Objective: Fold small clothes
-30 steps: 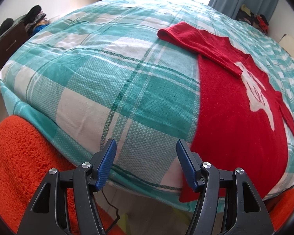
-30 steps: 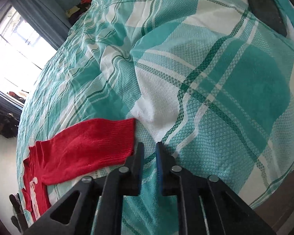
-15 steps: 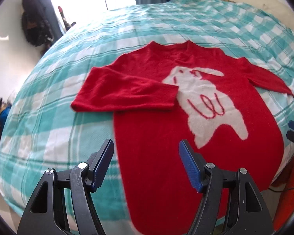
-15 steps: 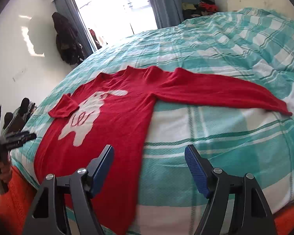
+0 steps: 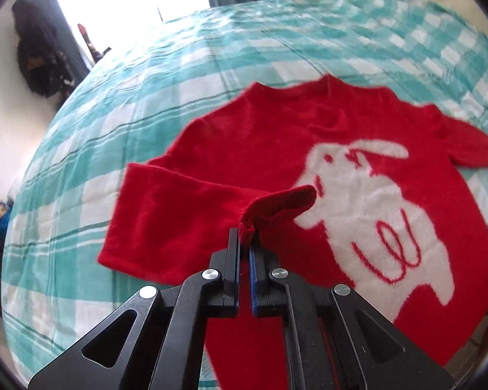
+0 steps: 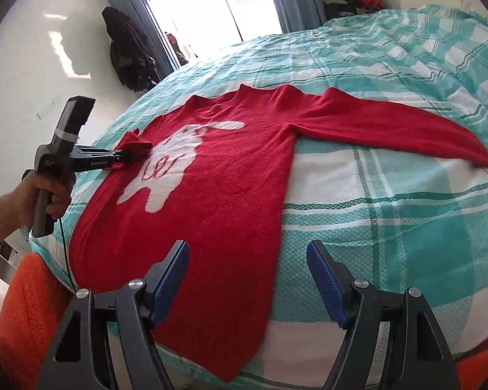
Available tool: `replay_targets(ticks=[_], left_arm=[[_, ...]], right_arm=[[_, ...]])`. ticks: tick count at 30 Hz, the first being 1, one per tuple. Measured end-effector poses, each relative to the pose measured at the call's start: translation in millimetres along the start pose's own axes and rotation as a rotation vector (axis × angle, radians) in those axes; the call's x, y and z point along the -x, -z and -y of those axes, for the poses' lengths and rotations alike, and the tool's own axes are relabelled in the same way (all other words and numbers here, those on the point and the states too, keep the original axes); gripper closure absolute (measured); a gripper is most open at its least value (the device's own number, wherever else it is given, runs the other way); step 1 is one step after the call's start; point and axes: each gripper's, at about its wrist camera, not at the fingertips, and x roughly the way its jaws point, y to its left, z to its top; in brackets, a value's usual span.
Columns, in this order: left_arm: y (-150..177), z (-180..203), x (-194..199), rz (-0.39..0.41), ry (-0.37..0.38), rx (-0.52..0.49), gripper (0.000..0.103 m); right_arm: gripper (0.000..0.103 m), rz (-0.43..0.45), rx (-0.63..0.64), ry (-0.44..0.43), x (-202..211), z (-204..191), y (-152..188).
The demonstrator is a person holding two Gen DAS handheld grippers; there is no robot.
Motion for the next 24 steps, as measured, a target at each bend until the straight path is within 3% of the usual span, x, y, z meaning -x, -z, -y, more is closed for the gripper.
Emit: replay_targets(ticks=[3,5,8,10,12,13,16,19,22,23,24], left_arm=[[5,-102,31,0.073,0.005,0.364,0.1],[24,-173,42,0.089,-0.033,0.569,0.1],[67,-251,37,0.041,-0.162,0.77,0.1],[98,-282,20,-0.037,-0.194,0.877,0.094],[123,-298,5,-0.083,-0.158,0.955,0.084],[133,-300,-1,-0.089,-0.129,0.985,0.069],[157,-311,-3,-0.028,-0.049,1.091,0.04],[170,-319,-3,0.035,0.047,1.189,0.038],[163,-320,-15,0.029,0.06,1.165,0.043],[159,-318,-19,0.019,0.059,1.138,0.047],[154,-316,-25,0.002,0.061,1.111,0.065]], right_arm=[[0.029,0.005,-0.023,0.007,1,5,-1],[0.029,0.007,-0.031,0.013,1,7,-1],[0.029,-0.001,-0.039,0.016,-3,10,-2],[0.029,-0.018,-0.042,0.015,-8,10,-2],[0.029,-0.031,-0.04,0.018,-13,9,-1],[0.029,-0.034,-0.037,0.02,-14,8,-1],[0.029,-0.038,-0.024,0.03,-15,6,1],[0.029,-0.046,-0.014,0.043,-16,4,2],[0.029,-0.056,-0.006,0.057,-19,3,3],[0.029,-0.06,-0.002,0.062,-21,2,3],[0.029,-0.064,0.001,0.068,-22,1,3]])
